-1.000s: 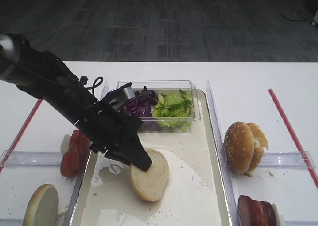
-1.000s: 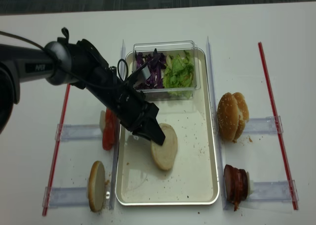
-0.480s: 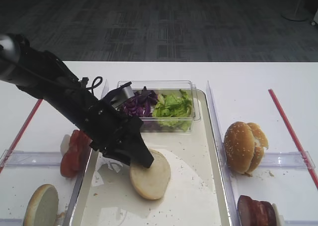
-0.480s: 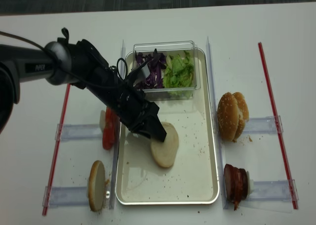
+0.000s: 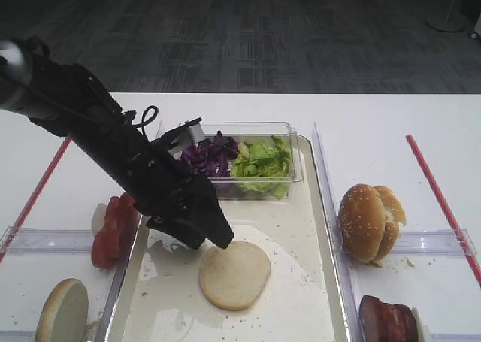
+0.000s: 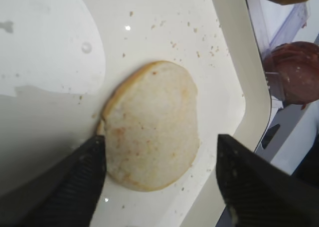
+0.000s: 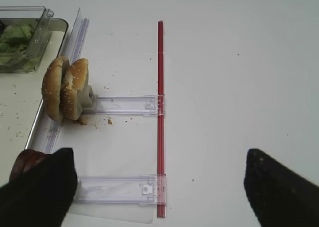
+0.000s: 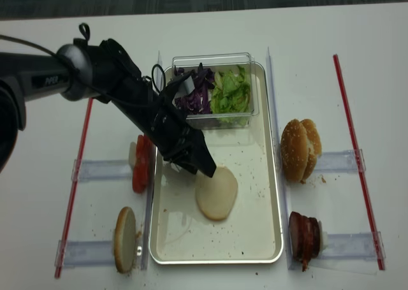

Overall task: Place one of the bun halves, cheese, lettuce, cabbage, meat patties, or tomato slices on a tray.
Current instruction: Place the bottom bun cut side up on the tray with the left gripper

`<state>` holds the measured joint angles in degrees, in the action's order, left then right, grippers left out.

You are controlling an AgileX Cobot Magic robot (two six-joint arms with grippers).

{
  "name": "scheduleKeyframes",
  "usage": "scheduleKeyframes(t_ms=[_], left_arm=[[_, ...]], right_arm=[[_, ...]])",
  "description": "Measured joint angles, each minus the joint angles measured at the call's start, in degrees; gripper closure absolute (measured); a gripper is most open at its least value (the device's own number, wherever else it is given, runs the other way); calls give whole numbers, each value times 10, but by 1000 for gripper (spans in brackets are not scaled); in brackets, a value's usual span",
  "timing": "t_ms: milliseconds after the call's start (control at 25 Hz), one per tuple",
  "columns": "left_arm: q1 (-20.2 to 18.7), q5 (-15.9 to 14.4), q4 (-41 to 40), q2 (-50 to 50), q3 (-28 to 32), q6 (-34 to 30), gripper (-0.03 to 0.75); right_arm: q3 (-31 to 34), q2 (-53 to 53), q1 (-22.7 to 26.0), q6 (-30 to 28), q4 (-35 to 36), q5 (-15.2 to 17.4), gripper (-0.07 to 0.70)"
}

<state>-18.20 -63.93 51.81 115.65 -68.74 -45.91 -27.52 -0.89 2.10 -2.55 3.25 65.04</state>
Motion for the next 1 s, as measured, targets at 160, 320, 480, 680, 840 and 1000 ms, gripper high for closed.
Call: scheduleKeyframes(t_ms=[160, 320, 480, 680, 840, 1000], left_arm=[[0, 0, -19, 0, 0, 5, 230], [0, 0, -27, 0, 0, 9, 222], [0, -9, -26, 0, -1, 13, 222], [0, -33, -24, 0, -30, 30, 222], [0, -36, -24, 0, -67, 60, 222], [0, -38, -53, 1, -107, 125, 222]], right_arm=[[0, 0, 0, 0, 0, 0, -60], [0, 0, 0, 0, 0, 0, -60], [0, 0, 0, 0, 0, 0, -60], [0, 0, 0, 0, 0, 0, -60], [0, 0, 0, 0, 0, 0, -60], [0, 0, 0, 0, 0, 0, -60]])
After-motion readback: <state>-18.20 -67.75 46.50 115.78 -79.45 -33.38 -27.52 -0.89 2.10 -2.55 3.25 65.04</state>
